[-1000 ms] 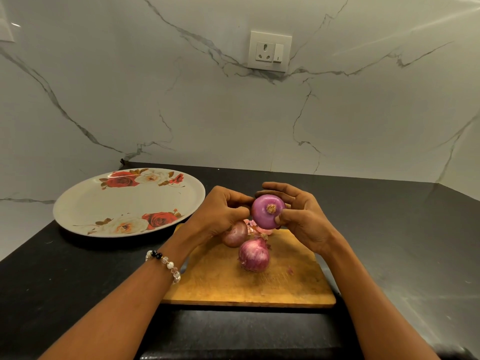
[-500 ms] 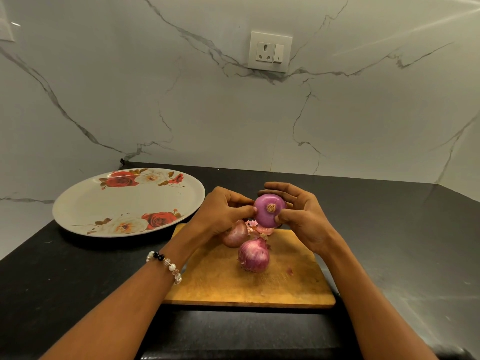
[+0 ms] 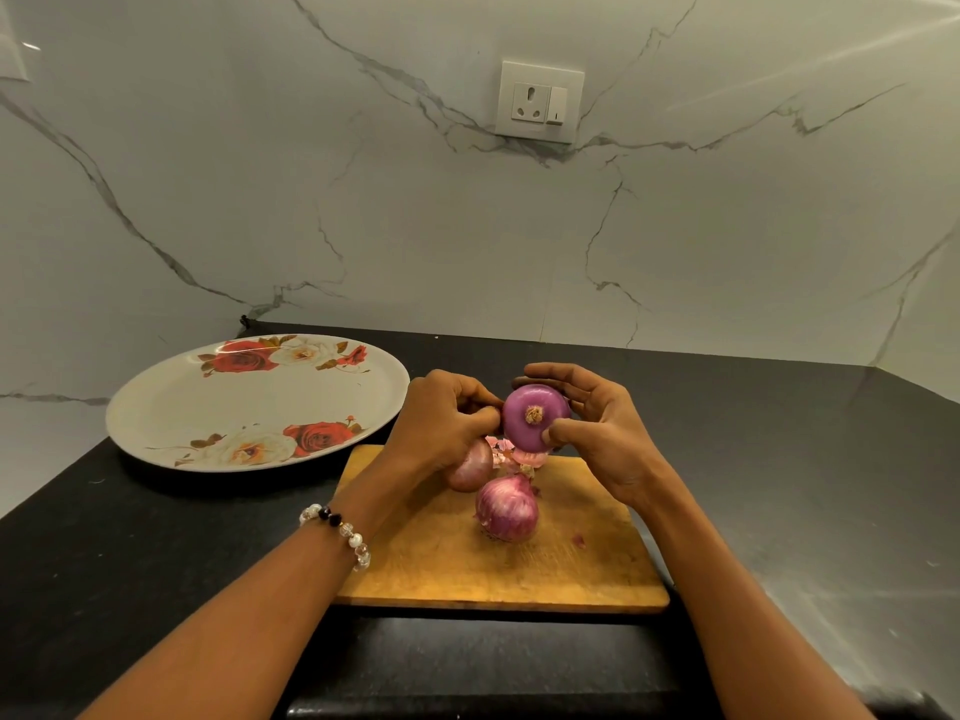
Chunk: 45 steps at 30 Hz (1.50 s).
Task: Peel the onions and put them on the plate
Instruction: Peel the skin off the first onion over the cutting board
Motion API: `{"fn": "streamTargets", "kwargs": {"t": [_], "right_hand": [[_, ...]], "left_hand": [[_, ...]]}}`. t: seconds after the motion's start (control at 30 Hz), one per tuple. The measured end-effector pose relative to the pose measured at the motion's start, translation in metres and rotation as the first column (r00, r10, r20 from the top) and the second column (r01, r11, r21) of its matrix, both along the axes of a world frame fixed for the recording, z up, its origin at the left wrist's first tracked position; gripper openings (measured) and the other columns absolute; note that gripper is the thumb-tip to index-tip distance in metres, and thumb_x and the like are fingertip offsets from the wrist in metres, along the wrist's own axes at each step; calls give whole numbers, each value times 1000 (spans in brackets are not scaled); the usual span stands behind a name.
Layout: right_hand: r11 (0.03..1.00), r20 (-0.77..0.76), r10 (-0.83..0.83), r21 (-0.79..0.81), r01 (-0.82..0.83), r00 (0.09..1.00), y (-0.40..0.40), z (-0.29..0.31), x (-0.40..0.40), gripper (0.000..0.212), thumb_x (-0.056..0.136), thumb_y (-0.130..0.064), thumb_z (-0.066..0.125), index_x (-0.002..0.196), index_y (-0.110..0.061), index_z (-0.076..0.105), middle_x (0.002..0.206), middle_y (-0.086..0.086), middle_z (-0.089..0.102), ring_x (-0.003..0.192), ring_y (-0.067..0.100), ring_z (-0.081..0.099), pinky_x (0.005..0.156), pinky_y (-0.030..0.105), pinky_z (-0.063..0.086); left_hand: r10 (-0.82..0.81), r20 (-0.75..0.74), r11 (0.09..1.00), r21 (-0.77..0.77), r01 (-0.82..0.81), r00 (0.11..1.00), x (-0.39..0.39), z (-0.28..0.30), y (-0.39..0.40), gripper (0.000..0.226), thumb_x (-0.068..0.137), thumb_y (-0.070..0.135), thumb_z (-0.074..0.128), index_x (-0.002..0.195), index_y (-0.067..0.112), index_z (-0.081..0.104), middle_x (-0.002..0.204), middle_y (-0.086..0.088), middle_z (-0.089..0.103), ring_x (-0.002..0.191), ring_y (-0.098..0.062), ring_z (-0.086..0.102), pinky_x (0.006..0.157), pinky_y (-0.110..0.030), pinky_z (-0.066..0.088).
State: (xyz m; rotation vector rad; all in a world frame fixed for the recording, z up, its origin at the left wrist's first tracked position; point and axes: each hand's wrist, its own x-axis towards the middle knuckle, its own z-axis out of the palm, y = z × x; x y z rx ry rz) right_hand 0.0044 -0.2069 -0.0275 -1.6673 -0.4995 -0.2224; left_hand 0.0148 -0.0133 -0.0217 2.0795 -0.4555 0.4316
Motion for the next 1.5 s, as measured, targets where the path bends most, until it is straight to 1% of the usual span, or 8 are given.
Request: {"fn": "streamTargets", "kwargs": {"t": [0.13, 0.3, 0.53, 0.67, 0.87, 1.07, 1.27, 1.5], "right_hand": [[1000, 24, -12, 14, 11, 1000, -1, 0, 0, 62, 63, 1, 72, 119, -23, 65, 116, -1, 70, 114, 23, 64, 81, 32, 59], [999, 44, -36, 22, 35, 998, -4, 0, 3, 61, 72, 18, 70, 119, -21, 64, 117, 1, 70, 114, 24, 63, 83, 32, 59], [999, 64, -52, 8, 51, 997, -2, -1, 2, 59, 69, 7, 75, 119, -22, 64, 117, -1, 69, 114, 22, 63, 80, 30, 59], [998, 80, -64, -7, 65, 995, 0, -1, 2, 61, 71, 15, 73, 118, -22, 64, 118, 0, 68, 115, 22, 62, 84, 32, 59], [998, 91, -65, -7, 66, 994, 2, 0, -1, 60, 62, -5, 76, 118, -24, 64, 117, -3, 68, 113, 19, 63, 86, 32, 59], [1000, 79, -21, 17, 20, 997, 2, 2, -2, 63, 66, 6, 76, 121, -21, 62, 119, -1, 68, 115, 20, 63, 83, 29, 58], [995, 38, 6, 96, -9, 999, 2, 3, -2, 66, 62, -4, 75, 125, -18, 60, 121, 5, 68, 116, 28, 63, 85, 39, 59], [920, -25, 159, 367, -139, 987, -2, 9, -4, 70, 60, -2, 71, 128, -13, 57, 120, 13, 67, 113, 30, 63, 79, 35, 60]], "left_hand": [[19, 3, 999, -44, -19, 1000, 0, 1, 0, 9, 86, 13, 67, 92, 13, 72, 81, 1, 70, 71, -9, 67, 65, -14, 54], [-48, -18, 994, -103, 46, 999, -3, 5, 1, 12, 87, 12, 66, 96, 11, 73, 82, 0, 71, 70, -9, 69, 66, -17, 56], [9, 81, 1000, 16, -11, 997, -6, 3, -3, 18, 84, 19, 69, 100, 12, 74, 88, 0, 72, 73, -6, 63, 66, -9, 50], [35, 127, 998, 47, -41, 991, -6, 1, -5, 14, 84, 19, 70, 93, 9, 74, 83, -4, 72, 72, -10, 64, 68, -14, 51], [47, 130, 996, 62, -56, 990, -4, 0, -5, 11, 84, 19, 70, 88, 10, 71, 79, -2, 68, 69, -10, 61, 68, -15, 50], [42, 102, 997, 58, -48, 994, -4, 0, -5, 4, 84, 16, 67, 83, 12, 67, 73, 2, 63, 67, -10, 58, 61, -10, 45], [52, 95, 998, 31, -55, 994, 0, 1, -2, 6, 85, 16, 65, 79, 14, 64, 71, 0, 63, 67, -13, 60, 61, -17, 49], [86, 61, 996, 28, -88, 994, 1, 1, -2, 9, 87, 24, 65, 81, 18, 61, 74, 4, 61, 68, -13, 59, 61, -9, 44]]}}
